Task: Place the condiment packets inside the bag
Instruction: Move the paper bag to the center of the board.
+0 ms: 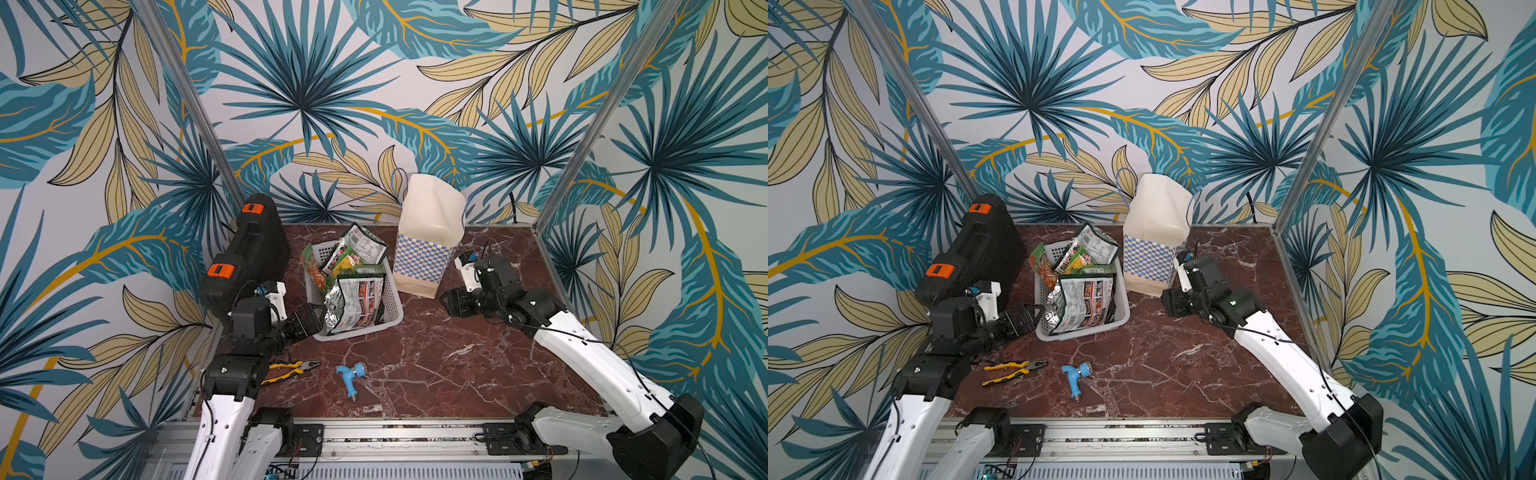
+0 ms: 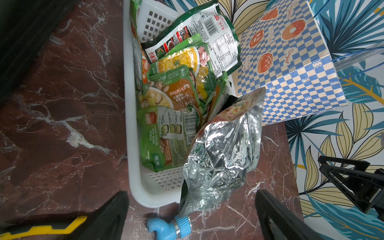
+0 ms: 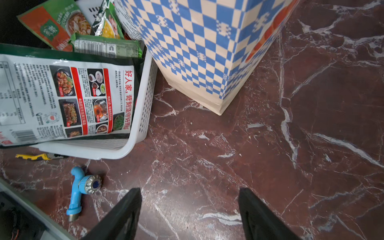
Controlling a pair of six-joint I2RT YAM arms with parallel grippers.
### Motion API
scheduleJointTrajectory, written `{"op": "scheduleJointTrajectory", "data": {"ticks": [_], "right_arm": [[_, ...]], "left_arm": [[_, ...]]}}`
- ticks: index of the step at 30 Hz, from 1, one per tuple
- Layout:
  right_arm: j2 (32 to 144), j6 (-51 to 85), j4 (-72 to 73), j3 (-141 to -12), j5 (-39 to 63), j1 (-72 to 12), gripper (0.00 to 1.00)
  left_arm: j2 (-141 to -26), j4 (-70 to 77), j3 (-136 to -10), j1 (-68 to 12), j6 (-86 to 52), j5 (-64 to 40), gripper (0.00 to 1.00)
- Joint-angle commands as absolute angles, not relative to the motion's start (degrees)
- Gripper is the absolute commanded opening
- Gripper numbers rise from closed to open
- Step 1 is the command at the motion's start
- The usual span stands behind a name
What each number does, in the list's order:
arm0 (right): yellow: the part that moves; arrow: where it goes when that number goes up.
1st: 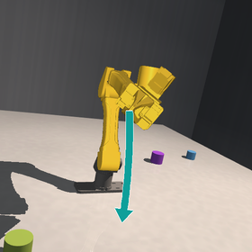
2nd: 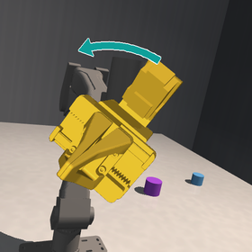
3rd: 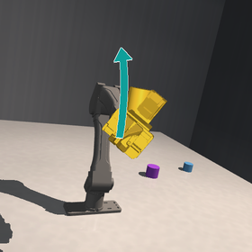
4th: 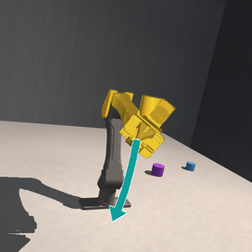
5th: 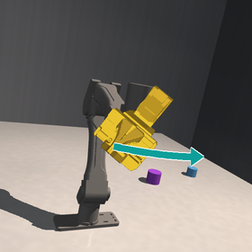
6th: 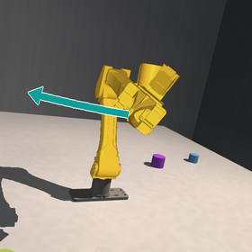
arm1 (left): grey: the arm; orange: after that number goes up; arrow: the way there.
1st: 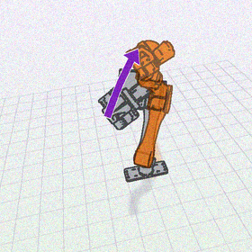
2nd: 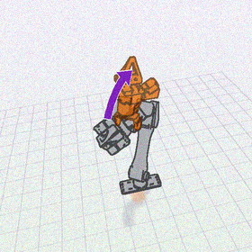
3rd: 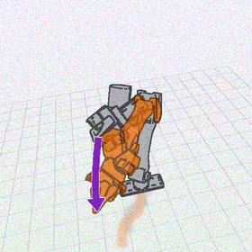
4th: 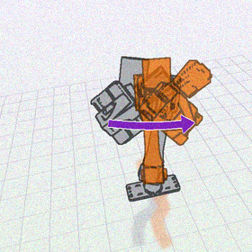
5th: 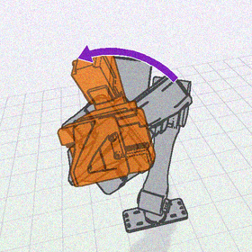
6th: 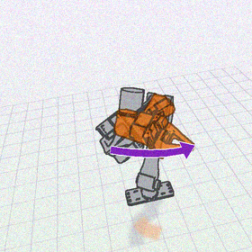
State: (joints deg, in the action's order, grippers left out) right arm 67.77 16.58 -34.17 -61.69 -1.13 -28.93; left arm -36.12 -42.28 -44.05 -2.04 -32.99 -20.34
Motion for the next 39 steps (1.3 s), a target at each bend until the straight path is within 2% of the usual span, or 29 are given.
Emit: {"op": "scheduleJointTrajectory", "data": {"ticks": [1,10,14,19,27,32,39], "right_arm": [[65.38,19.9,-26.2,-56.61,-5.3,-29.12,0.79],[65.95,23.97,-8.9,-47.4,-5.36,-29.18,0.79],[70.27,24.58,-7.99,-49.14,-11.18,-29.1,0.78],[76.11,23.06,-8.45,-53.94,-16.98,-28.5,0.78],[84.78,21.55,-8.52,-61.31,-19.07,-24.18,0.78],[86.02,19.58,-9.09,-62.99,-17.44,-22.69,0.78],[81.37,18.8,-14.6,-62.91,-10.55,-22.36,0.78]], "left_arm": [[-34.94,-41.41,-43.94,-2.13,-33.38,-21.47,1.0],[-34.04,-43.53,-46.28,-2.4,-33.36,-25.26,1.0],[-33.38,-41.33,-45.35,-3.81,-35.3,-25.02,0.99],[-36.45,-36.42,-44.24,-10.76,-38.02,-20.31,0.96],[-47.44,-38.32,-51.32,-26.87,-35.41,-3.57,0.88],[-52.65,-41.09,-54.98,-28.95,-33.25,5.5,0.87],[-61.57,-41.38,-61.82,-29.1,-29.68,7.59,0.78]]}}
